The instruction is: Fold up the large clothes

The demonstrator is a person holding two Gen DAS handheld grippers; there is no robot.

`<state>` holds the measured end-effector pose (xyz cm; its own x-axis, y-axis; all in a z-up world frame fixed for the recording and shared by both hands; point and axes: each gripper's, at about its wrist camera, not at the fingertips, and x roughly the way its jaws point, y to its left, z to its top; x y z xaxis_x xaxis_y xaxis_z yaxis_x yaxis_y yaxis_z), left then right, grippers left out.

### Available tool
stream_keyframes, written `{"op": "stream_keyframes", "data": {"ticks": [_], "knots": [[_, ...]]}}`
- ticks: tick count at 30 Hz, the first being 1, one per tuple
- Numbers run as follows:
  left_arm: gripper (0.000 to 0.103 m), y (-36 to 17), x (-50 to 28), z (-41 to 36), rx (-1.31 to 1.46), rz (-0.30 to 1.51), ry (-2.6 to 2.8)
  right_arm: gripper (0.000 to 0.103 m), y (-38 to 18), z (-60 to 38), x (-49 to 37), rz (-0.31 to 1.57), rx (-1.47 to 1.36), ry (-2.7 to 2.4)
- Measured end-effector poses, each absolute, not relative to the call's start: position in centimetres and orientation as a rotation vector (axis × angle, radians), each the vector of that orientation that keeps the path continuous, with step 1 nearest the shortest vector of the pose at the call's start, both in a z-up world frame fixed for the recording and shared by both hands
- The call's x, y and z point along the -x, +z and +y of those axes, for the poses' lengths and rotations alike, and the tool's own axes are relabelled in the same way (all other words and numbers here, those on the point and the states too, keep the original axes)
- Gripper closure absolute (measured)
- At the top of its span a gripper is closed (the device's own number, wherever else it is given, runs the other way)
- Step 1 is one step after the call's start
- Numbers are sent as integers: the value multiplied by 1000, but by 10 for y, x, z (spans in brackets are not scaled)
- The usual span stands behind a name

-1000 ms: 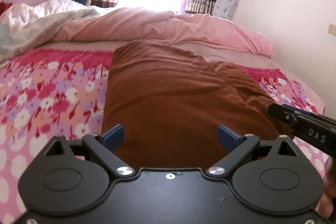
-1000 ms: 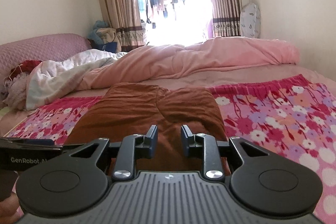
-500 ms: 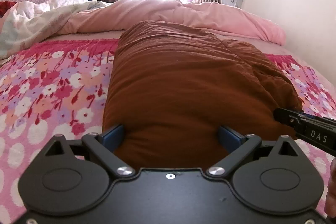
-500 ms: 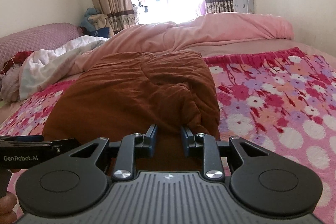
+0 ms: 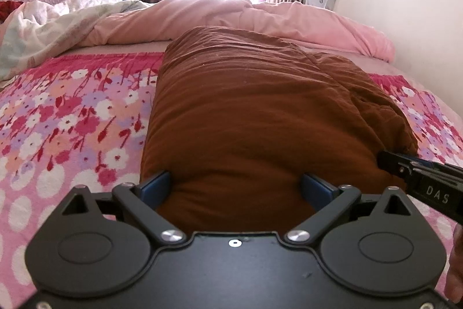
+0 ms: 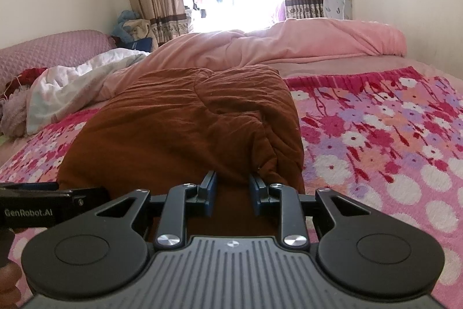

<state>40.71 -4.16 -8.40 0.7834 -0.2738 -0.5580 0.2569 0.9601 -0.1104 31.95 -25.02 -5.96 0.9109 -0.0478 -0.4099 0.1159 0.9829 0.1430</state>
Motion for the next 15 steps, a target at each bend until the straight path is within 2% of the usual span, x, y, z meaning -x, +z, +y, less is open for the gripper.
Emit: {"op": "stream_keyframes", "data": {"ticks": [6,10,12,15], "knots": [[4,-63,-394,-38,38,626,-288,70,-47,-245,-314,424,-134,-97],[4,-40,-355,-27,54,602,-262,52,-25,-240,-283,414,-153,-99],[4,-30,-326,-20,45,593,-248,48,-14,-234,-259,412,-138,-123],[4,-22,-279,-7,61,572,-236,36,-2,-225,-213,387,-112,-129]]}}
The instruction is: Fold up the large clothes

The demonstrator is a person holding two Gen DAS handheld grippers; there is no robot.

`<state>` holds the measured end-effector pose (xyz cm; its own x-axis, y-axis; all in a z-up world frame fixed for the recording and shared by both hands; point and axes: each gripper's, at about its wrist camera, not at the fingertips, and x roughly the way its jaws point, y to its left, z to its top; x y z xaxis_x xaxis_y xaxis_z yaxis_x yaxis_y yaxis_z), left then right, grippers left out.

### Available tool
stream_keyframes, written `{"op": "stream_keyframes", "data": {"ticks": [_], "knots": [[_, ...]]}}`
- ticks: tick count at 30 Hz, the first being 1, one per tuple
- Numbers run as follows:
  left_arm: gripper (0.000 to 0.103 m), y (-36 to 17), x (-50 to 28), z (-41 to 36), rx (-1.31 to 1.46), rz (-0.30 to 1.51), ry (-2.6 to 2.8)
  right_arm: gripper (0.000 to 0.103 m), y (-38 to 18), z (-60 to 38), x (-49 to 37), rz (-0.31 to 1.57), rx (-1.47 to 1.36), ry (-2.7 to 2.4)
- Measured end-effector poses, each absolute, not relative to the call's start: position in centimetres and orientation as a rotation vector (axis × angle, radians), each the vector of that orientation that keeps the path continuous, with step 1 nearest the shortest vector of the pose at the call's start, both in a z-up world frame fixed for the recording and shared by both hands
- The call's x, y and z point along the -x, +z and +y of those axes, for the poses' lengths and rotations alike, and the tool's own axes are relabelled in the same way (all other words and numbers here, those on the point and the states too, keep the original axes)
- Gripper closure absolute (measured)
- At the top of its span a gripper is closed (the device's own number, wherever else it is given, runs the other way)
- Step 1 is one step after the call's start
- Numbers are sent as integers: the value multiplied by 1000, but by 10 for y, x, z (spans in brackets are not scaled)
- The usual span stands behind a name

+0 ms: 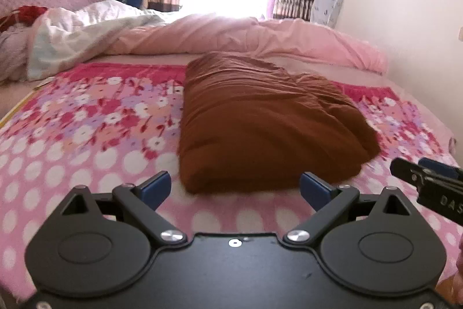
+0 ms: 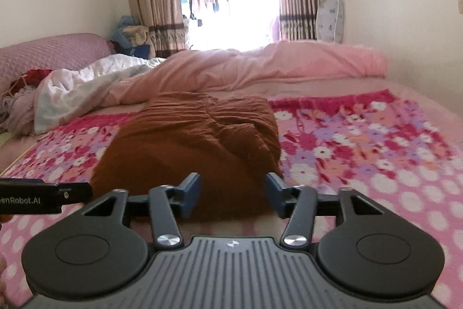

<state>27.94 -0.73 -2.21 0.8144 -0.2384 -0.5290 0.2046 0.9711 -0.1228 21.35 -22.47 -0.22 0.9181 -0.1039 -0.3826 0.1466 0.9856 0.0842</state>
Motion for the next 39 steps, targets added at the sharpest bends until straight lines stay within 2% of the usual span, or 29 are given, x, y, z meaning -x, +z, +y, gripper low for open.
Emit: {"op": "stream_keyframes", "data": {"ticks": [7,15,39], "knots": [[4,-22,-193,8,53,584,-185,34,5,-212,-131,393,-122,-112],[4,-35,-130,11,13,580,-138,33,-4,-196,-81,377,-113,-99],[4,-40,-104,13,-5,571,-86,32,-18,-170,-54,427,-45,-139]]}}
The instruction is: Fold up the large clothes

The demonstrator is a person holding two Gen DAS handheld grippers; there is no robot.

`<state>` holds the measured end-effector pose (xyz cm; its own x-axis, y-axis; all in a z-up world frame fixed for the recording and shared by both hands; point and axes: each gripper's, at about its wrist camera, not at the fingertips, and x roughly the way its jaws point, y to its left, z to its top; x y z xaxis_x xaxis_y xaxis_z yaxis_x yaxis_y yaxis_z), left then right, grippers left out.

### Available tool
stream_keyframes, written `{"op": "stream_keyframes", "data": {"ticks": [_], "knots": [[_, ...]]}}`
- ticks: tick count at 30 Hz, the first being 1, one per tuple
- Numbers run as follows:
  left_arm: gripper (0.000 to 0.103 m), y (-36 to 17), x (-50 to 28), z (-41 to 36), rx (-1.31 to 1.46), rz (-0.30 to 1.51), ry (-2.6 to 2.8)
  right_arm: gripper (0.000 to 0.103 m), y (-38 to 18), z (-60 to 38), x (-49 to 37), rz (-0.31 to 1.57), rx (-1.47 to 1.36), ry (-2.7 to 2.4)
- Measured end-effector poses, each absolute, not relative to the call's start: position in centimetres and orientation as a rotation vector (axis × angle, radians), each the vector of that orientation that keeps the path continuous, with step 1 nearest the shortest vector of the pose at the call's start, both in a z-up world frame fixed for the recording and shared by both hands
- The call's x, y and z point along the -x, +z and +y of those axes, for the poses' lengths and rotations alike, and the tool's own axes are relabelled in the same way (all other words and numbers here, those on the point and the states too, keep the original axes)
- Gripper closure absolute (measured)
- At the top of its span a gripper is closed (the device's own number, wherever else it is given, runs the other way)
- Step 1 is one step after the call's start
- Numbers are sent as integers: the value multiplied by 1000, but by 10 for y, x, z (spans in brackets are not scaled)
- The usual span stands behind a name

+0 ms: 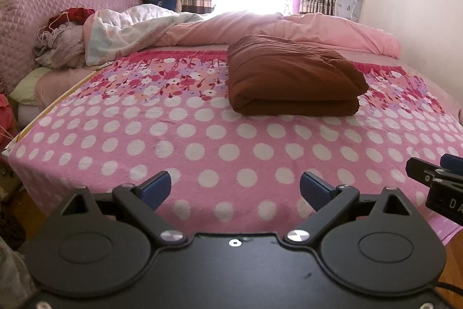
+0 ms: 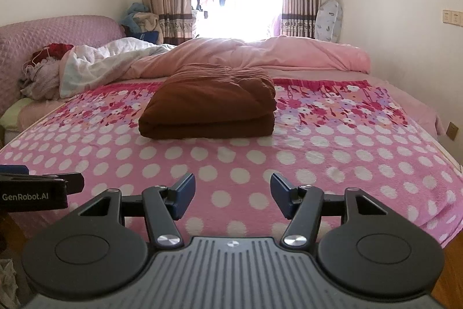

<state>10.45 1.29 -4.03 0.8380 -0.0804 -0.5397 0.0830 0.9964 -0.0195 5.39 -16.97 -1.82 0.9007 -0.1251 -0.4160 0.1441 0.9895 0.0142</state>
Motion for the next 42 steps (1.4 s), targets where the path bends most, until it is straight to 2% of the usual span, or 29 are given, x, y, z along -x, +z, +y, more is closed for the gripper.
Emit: {"op": "stream_keyframes", "data": {"ticks": [42], "knots": [[4,-40,-101,8,-17,575,-101,32,-21,-170,-53,434,-47,-140]]}}
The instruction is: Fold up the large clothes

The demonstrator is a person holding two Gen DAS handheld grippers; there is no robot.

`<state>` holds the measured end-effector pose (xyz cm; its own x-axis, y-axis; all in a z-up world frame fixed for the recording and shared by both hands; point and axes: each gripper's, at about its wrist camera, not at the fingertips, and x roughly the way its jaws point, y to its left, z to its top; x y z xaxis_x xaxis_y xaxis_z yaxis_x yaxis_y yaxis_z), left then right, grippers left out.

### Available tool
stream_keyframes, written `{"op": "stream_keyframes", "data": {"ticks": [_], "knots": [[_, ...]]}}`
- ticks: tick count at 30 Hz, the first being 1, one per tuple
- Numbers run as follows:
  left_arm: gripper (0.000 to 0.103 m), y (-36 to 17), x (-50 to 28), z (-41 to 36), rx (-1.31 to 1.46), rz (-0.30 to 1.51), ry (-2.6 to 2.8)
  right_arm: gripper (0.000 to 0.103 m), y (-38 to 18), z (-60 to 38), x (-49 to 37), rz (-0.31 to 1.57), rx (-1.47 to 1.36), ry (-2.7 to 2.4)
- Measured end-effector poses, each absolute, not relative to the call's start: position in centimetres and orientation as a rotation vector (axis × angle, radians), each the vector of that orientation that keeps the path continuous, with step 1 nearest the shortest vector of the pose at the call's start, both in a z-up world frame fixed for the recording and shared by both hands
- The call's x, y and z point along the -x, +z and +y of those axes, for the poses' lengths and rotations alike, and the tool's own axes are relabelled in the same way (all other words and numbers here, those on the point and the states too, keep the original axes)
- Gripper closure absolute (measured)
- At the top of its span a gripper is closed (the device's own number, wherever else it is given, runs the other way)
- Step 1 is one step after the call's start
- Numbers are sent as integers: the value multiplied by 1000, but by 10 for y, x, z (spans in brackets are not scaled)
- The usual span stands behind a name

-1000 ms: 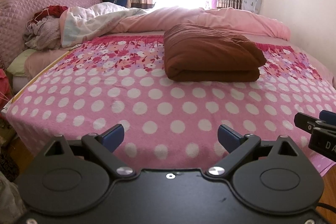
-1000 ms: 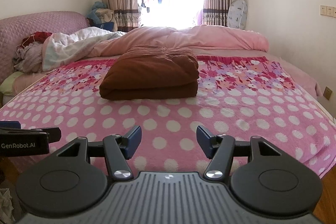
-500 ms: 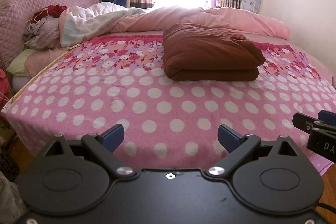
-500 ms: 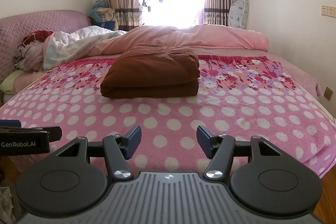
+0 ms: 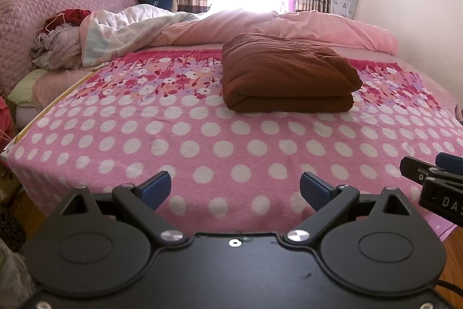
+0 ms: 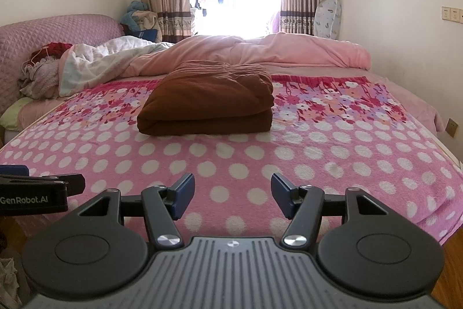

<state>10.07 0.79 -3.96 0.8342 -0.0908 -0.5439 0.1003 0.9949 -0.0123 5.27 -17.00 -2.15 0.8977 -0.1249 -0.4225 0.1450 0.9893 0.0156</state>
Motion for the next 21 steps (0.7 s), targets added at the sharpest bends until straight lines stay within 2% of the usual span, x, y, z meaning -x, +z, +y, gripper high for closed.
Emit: {"op": "stream_keyframes", "data": {"ticks": [21], "knots": [[4,-38,-99,8,-19,575,-110,32,-21,-170,-53,434,-48,-141]]}}
